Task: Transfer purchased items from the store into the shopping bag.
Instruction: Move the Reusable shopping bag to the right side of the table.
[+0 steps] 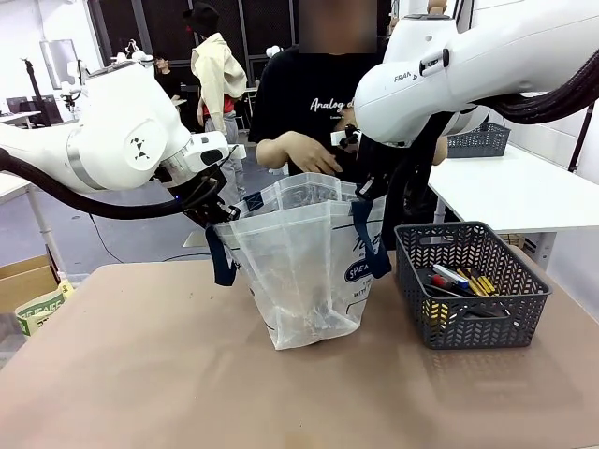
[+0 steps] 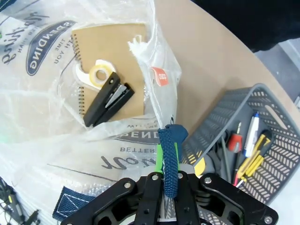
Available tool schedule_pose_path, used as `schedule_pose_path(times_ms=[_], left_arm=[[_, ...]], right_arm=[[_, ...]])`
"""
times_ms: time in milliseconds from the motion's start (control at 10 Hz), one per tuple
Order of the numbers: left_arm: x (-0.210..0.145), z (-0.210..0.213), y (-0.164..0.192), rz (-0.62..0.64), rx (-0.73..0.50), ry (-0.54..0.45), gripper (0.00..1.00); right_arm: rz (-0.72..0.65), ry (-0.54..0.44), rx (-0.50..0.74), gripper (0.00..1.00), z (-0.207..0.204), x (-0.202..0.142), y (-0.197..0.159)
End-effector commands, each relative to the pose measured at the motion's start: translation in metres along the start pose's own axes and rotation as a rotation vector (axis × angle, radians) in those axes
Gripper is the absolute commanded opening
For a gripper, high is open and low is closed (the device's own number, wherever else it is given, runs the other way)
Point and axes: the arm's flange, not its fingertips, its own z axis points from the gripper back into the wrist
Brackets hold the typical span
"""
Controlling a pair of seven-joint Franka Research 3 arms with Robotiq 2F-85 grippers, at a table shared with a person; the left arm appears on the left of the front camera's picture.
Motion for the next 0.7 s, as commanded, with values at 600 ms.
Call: schedule_pose_path(times_ms=[600], left_arm=[[-0.0005, 0.0004, 0.0023, 0.006, 0.001, -0.001, 0.0]], right_arm=[[-0.003, 0.001, -0.001, 0.0, -0.0001, -0.0008, -0.0015]])
